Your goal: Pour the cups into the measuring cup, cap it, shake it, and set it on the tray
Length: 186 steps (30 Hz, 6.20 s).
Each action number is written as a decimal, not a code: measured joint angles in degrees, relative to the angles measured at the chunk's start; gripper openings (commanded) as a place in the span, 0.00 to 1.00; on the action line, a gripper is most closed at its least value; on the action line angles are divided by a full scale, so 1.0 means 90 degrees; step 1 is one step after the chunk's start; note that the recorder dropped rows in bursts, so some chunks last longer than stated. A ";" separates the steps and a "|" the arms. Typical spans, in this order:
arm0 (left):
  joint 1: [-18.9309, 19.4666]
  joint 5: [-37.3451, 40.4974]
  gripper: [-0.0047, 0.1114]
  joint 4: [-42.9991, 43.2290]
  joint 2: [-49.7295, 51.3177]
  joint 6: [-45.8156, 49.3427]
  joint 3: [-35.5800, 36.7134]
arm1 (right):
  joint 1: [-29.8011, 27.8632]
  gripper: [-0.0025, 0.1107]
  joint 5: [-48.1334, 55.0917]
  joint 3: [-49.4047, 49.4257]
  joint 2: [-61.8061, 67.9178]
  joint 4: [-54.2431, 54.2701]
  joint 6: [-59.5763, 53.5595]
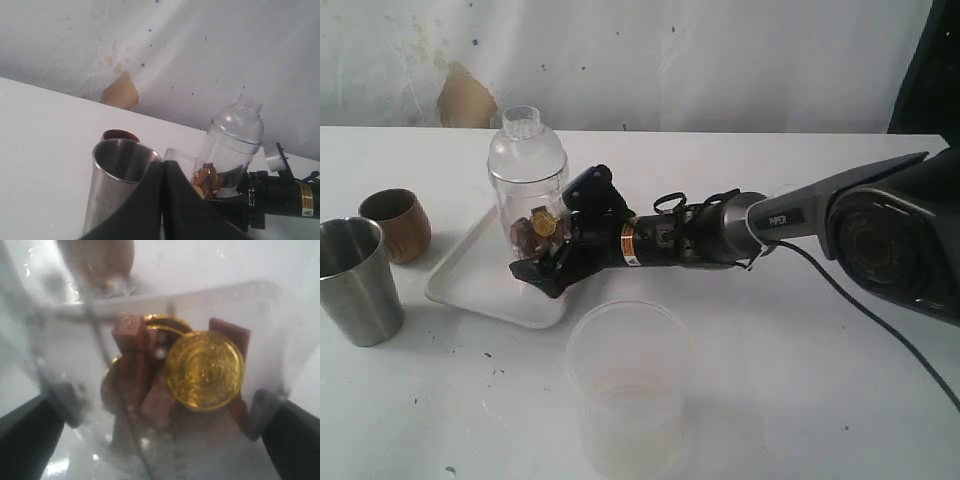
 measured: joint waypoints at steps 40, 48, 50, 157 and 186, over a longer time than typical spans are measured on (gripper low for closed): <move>0.0000 0.0000 0.04 0.0000 0.0000 0.0000 0.0000 | -0.2452 0.02 0.0763 0.3062 -0.3714 -0.3847 0.5385; 0.0000 0.0000 0.04 0.0000 0.0000 0.0000 0.0000 | -0.2511 0.02 0.3932 0.4370 -0.5169 -0.3896 0.5333; 0.0000 0.0000 0.04 0.0000 0.0000 0.0000 0.0000 | -0.2511 0.02 0.4759 0.4586 -0.5478 -0.3756 0.4998; 0.0000 0.0000 0.04 0.0000 0.0000 0.0000 0.0000 | -0.2670 0.02 0.5698 0.9819 -1.5414 0.6817 -0.4437; 0.0000 0.0000 0.04 0.0000 0.0000 0.0000 0.0000 | -0.2670 0.02 0.5984 0.9819 -1.5414 0.6789 -0.4437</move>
